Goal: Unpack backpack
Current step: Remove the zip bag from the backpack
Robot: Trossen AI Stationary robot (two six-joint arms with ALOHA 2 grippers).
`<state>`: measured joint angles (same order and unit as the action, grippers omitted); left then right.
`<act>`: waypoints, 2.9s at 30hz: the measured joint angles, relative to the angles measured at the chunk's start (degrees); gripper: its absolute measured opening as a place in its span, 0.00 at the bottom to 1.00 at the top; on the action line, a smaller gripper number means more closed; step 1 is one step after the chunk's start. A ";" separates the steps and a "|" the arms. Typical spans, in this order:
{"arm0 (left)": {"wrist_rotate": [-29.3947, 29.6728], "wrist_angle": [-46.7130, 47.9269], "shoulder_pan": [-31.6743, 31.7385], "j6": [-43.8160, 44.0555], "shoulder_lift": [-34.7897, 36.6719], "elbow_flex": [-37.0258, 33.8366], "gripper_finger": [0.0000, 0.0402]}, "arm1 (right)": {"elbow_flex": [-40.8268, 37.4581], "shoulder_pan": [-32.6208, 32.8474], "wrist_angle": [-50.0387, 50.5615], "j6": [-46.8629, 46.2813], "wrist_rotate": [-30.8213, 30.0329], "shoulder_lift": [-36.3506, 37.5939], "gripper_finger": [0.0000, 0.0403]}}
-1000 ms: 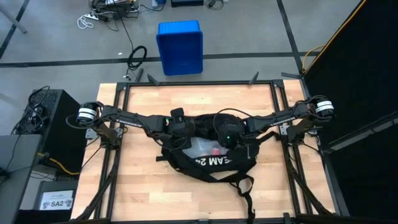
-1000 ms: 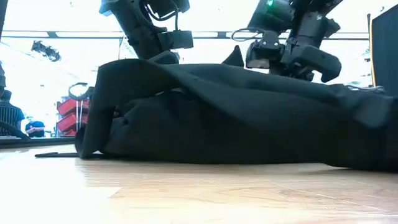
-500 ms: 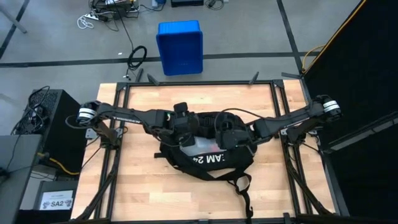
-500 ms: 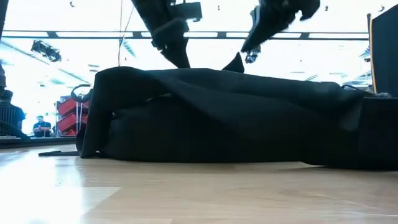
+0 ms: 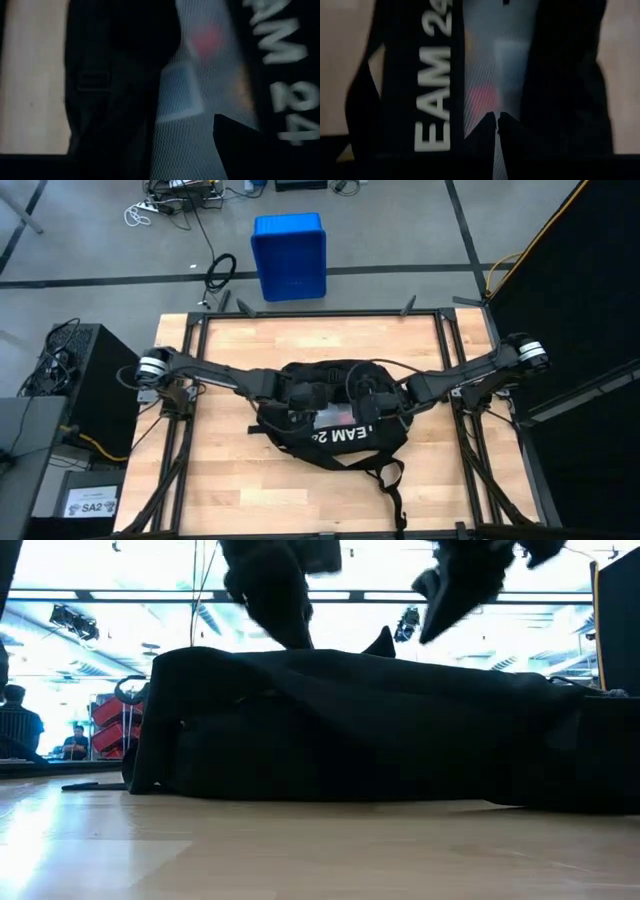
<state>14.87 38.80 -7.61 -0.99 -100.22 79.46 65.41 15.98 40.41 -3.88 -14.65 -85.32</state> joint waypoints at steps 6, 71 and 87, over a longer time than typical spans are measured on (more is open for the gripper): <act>-4.15 -0.12 0.89 0.15 -5.88 0.04 0.49 | -7.34 -0.62 -6.00 -0.69 3.72 0.00 0.00; 17.36 1.99 -8.74 -12.25 -6.05 -4.46 0.49 | -18.05 -3.60 -1.55 -2.52 7.90 0.19 0.61; 16.13 10.92 -4.50 -16.98 -4.67 -6.42 0.49 | -18.10 -6.45 -6.54 2.05 7.77 0.04 0.61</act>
<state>31.00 49.72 -12.11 -17.98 -104.89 73.04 47.31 9.53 33.87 -1.83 -6.89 -85.27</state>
